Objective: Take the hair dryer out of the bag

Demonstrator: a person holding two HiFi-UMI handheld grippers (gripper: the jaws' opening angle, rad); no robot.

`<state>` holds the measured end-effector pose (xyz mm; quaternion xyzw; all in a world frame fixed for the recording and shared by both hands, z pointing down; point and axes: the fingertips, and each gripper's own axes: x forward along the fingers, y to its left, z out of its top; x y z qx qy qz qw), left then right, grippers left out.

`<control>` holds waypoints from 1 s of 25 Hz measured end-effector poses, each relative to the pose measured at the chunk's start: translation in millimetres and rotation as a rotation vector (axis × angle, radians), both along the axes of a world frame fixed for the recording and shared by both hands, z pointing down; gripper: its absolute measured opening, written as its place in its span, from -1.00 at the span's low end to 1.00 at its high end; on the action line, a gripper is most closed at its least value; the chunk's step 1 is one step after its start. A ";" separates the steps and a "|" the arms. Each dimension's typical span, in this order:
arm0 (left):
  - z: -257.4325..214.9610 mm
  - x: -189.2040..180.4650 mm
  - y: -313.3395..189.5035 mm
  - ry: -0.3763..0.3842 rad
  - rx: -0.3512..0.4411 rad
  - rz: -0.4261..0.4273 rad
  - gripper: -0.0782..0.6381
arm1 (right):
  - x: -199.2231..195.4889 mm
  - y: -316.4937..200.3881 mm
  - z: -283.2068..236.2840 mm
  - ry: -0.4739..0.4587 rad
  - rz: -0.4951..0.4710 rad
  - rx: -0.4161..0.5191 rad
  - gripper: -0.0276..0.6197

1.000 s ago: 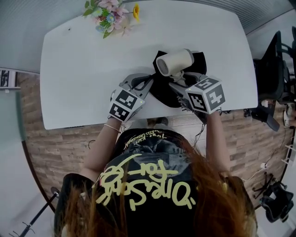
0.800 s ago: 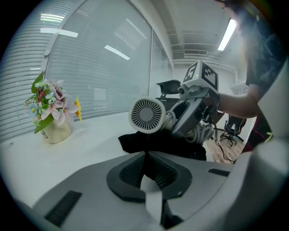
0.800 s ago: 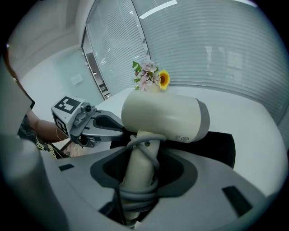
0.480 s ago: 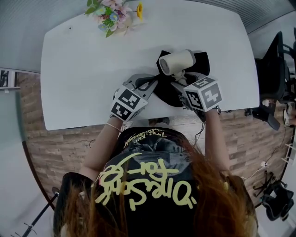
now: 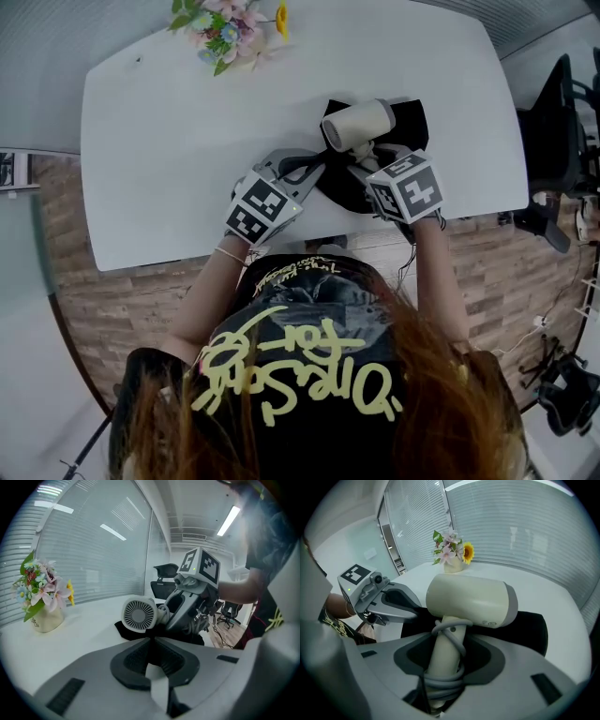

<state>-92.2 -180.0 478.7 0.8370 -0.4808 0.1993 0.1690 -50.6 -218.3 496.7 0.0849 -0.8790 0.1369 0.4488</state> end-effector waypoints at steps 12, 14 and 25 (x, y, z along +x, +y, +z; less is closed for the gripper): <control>0.2 2.1 4.6 -0.002 -0.007 0.061 -0.71 | -3.3 4.8 10.2 0.118 0.012 0.025 -0.32; 0.1 2.1 4.3 -0.002 -0.008 0.064 -0.70 | -3.8 3.9 11.9 0.132 0.015 0.028 -0.32; -0.2 2.2 4.8 -0.005 -0.009 0.066 -0.70 | -5.1 6.4 12.8 0.158 0.024 0.043 -0.32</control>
